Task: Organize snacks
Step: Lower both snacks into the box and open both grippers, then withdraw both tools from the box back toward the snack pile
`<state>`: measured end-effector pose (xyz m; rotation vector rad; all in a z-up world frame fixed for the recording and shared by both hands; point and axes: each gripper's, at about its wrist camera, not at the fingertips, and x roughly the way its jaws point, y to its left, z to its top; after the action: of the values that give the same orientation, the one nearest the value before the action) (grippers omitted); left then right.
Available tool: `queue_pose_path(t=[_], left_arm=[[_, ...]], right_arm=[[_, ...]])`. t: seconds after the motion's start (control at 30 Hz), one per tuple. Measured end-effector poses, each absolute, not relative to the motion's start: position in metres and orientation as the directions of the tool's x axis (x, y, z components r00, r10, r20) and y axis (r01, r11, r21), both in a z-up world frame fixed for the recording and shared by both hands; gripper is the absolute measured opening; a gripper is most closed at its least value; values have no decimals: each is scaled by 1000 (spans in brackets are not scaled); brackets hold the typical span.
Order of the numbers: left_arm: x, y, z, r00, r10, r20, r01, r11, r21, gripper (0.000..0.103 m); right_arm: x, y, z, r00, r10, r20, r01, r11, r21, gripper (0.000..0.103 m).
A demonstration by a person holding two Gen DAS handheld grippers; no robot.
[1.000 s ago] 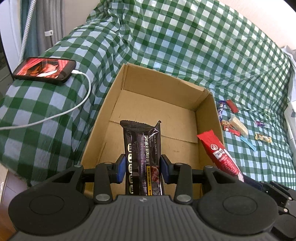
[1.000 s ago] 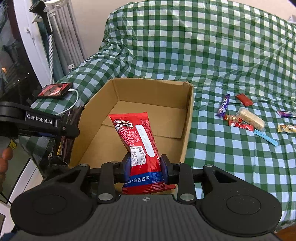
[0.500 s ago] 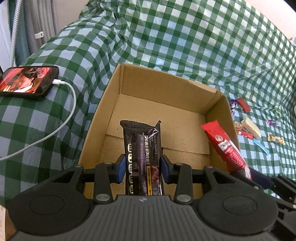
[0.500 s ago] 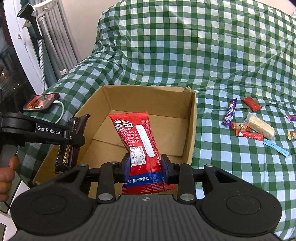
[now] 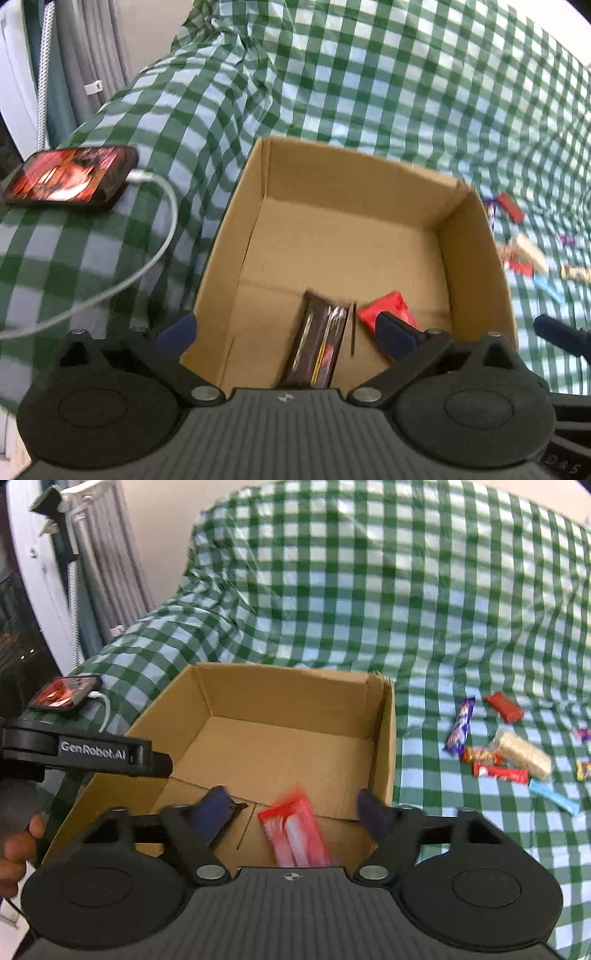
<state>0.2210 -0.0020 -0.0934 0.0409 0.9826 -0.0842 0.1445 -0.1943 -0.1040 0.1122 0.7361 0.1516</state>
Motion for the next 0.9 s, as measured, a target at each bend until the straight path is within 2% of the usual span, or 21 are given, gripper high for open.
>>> queue_pose_path(t=[0.2, 0.37, 0.9], left_arm=[[168, 15, -89, 495, -71, -866, 86, 996, -33, 103], [126, 17, -74, 512, -77, -855, 99, 995, -31, 103], [14, 9, -12, 682, -87, -726, 93, 995, -32, 103]], right_arm=[[102, -195, -98, 680, 187, -708, -100, 981, 164, 90], [62, -191, -87, 662, 181, -727, -74, 981, 177, 93], [-45, -182, -26, 800, 154, -579, -104, 987, 120, 100]])
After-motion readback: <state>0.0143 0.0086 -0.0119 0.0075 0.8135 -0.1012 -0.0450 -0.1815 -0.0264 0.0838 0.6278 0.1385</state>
